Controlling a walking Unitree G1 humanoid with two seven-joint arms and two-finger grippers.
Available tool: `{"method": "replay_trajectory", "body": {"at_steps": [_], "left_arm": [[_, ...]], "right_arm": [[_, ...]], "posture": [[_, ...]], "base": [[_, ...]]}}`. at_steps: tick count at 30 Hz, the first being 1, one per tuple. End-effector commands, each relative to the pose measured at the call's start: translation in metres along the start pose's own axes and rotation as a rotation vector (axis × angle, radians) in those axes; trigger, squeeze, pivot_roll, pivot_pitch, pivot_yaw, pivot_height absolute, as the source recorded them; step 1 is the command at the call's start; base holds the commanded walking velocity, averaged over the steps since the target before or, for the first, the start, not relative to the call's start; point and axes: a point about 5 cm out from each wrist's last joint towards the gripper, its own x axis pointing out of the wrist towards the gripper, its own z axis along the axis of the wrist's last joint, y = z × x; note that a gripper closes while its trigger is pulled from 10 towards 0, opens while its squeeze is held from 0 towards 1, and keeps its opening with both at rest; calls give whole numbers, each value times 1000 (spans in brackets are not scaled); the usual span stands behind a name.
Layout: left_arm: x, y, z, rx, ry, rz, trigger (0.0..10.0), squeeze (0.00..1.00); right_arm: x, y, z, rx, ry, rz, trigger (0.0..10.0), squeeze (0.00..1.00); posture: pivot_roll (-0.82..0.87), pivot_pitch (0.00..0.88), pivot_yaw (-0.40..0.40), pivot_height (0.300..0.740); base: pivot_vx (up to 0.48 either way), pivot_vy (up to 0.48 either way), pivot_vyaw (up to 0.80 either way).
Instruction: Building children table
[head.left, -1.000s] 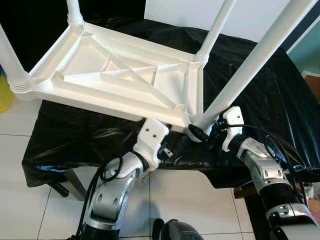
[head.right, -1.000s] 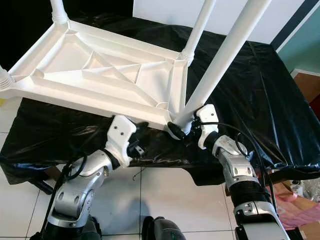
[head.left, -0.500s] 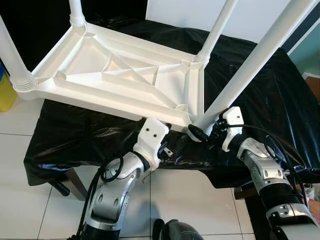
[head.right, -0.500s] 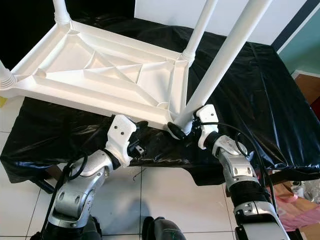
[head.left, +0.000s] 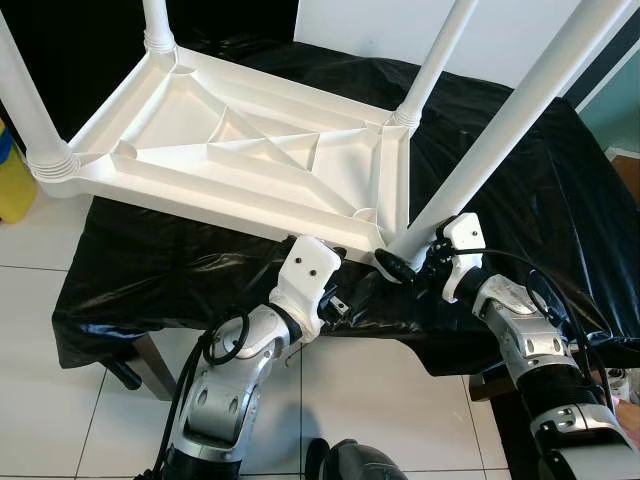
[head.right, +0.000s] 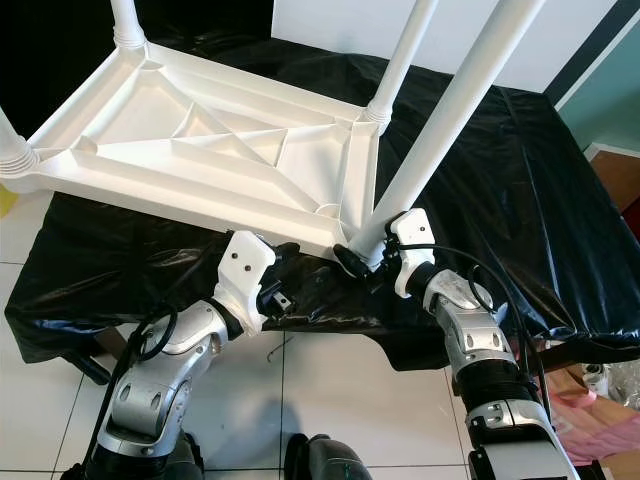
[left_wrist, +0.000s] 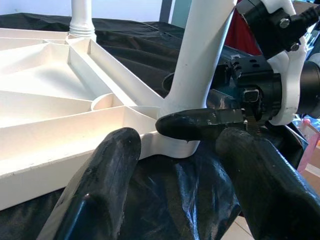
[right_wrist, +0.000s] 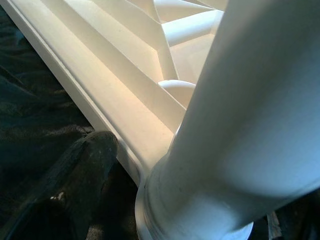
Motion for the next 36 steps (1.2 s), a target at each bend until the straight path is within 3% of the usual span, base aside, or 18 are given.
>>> {"method": "replay_trajectory", "body": {"at_steps": [1, 9, 18, 22, 28, 29, 35, 36], "left_arm": [[2, -4, -1, -8, -4, 5, 10000, 0], [-1, 2, 1, 19, 1, -24, 10000, 0], [-6, 10, 9, 30, -6, -107, 10000, 0], [-9, 11, 16, 4, -24, -176, 10000, 0], [-11, 7, 17, -15, -30, -214, 10000, 0], [-12, 5, 17, -24, -33, -227, 10000, 0], [-11, 2, 17, -37, -35, -245, 10000, 0], [-10, 1, 17, -47, -42, -238, 10000, 0]], "right_arm": [[2, 0, 0, -20, 11, 17, 10000, 0], [1, 1, -3, -17, 11, 2, 10000, 0], [14, 3, 3, -44, -32, -2, 10000, 0], [21, 9, 7, -22, -77, -10, 10000, 0], [17, 10, 4, -14, -80, -29, 10000, 0], [15, 8, 2, -9, -79, -50, 0, 0], [11, 5, -3, -3, -76, -90, 0, 0], [4, 3, -12, 15, -41, -200, 0, 0]], "posture": [[168, 136, -207, 740], [157, 137, -178, 740], [156, 143, -129, 740], [155, 149, -106, 740], [151, 158, -99, 740], [142, 161, -95, 740], [138, 160, -96, 740], [134, 163, -106, 740]], "base": [[0, 0, 0], [0, 0, 0], [0, 0, 0], [0, 0, 0], [0, 0, 0], [0, 0, 0], [0, 0, 0], [0, 0, 0]]}}
